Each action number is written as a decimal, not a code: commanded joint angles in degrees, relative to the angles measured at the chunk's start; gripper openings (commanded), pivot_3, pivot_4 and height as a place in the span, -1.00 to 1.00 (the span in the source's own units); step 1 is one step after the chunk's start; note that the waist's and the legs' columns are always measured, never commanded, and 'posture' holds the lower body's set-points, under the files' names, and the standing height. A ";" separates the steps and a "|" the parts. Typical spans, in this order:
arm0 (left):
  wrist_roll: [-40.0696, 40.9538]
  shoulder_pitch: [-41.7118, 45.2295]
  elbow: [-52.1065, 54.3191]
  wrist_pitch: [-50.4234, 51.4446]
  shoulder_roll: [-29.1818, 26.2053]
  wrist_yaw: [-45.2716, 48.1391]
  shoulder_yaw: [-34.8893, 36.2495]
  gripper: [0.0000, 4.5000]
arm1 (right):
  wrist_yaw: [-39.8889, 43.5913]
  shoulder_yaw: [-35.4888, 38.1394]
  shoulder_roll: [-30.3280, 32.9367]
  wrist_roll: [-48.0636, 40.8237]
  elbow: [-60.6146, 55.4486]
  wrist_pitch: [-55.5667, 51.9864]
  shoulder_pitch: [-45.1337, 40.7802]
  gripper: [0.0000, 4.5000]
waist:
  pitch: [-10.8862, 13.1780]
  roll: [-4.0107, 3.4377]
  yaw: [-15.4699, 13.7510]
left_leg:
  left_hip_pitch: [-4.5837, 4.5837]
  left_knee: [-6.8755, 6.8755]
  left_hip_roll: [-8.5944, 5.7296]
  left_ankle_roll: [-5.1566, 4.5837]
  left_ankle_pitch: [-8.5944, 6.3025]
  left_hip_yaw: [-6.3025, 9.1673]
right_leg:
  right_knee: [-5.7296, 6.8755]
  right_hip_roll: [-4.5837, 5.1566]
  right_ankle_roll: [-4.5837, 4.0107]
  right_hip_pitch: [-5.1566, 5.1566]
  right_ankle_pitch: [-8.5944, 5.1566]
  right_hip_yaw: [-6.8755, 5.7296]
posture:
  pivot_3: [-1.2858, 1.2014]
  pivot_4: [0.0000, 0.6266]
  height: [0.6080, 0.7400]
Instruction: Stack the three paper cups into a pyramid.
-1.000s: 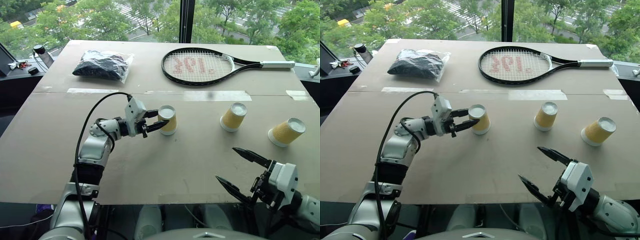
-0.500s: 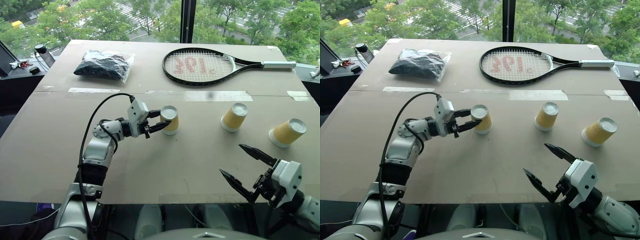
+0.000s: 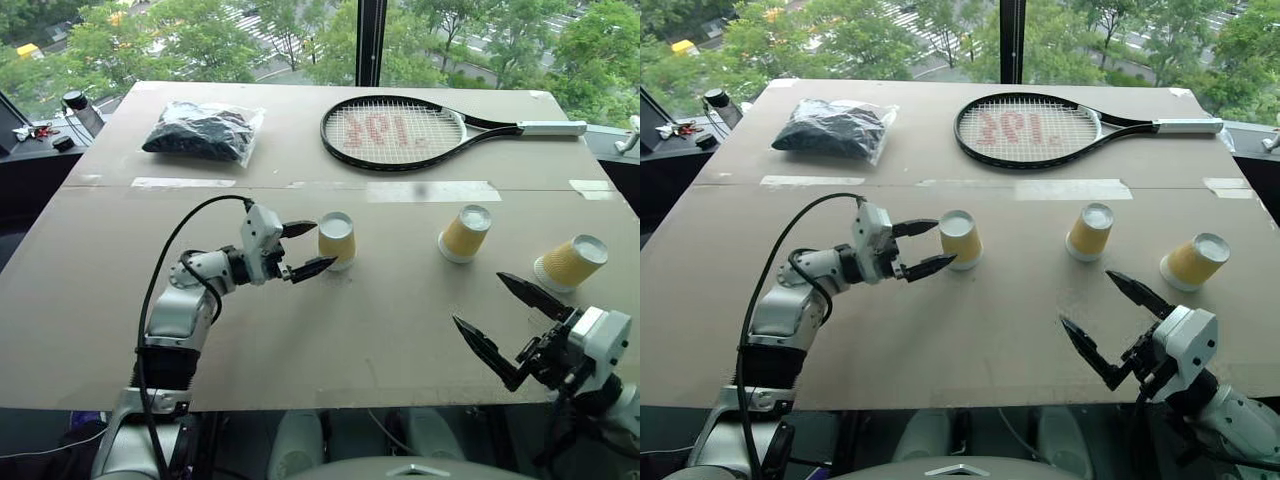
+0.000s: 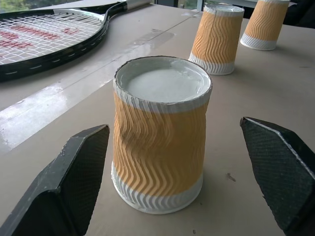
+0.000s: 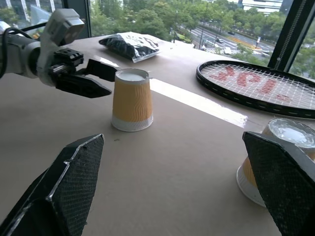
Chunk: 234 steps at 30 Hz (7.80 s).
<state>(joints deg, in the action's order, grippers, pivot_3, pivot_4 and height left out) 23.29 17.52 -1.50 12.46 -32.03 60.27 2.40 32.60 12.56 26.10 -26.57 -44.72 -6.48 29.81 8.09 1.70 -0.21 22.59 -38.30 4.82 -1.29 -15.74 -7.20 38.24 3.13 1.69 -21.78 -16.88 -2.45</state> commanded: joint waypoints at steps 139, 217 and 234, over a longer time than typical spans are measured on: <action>33.28 -13.83 28.16 13.80 -7.78 8.78 13.86 1.00 | -23.15 20.39 0.02 7.61 20.55 -42.65 -33.88 0.89 | 0.17 -0.39 0.87 | 0.21 0.22 -0.22 0.00 -0.01 -0.13 | -0.01 -0.03 0.04 -0.39 0.02 0.48 | 0.03 -0.52 1.00; 37.52 -29.03 26.83 5.66 -1.82 4.77 28.80 1.00 | 15.22 -8.22 14.24 -3.98 20.88 -34.55 -62.53 0.99 | 0.27 -0.47 0.78 | 0.36 0.34 -0.30 -0.02 -0.04 0.50 | -0.16 0.01 0.01 -0.46 0.03 0.39 | 0.03 -0.52 1.00; 22.38 -31.34 21.85 7.06 -3.99 -2.99 22.42 1.00 | 22.31 9.55 15.25 -0.14 18.86 -10.39 -16.39 0.99 | 0.27 -0.44 0.34 | 0.23 0.38 -0.51 -0.01 -0.03 0.59 | -0.25 -0.03 0.05 -0.28 0.02 0.53 | 0.03 -0.52 1.00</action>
<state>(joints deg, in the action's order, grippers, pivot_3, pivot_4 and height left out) 46.85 -13.37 20.28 19.44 -34.90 58.04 23.96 52.75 18.72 41.62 -26.57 -23.71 -21.43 12.23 8.36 1.26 0.13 22.77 -37.92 4.32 -1.30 -15.77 -6.61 37.99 3.10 1.73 -22.03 -16.86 -1.92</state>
